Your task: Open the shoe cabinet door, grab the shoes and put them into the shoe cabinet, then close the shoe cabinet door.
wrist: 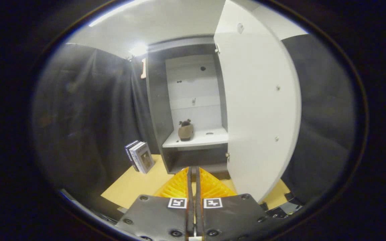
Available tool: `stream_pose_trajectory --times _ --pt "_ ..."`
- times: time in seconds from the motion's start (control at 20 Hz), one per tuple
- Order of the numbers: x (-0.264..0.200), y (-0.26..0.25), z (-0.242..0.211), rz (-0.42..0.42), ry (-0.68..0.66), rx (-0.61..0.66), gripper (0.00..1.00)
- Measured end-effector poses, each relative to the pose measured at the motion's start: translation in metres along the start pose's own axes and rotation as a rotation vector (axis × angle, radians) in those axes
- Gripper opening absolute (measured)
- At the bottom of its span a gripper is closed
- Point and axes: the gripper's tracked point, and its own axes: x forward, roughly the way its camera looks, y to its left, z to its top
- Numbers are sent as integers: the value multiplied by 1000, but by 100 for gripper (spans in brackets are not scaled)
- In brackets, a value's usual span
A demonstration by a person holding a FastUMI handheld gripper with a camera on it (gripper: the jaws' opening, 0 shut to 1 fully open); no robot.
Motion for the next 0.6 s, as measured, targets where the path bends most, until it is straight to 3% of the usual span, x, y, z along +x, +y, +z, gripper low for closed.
stream_pose_trajectory --times 0.2,0.6 --pt "-3 -1 -18 -46 65 14 37" --pt "-9 -8 -67 -128 247 23 69"
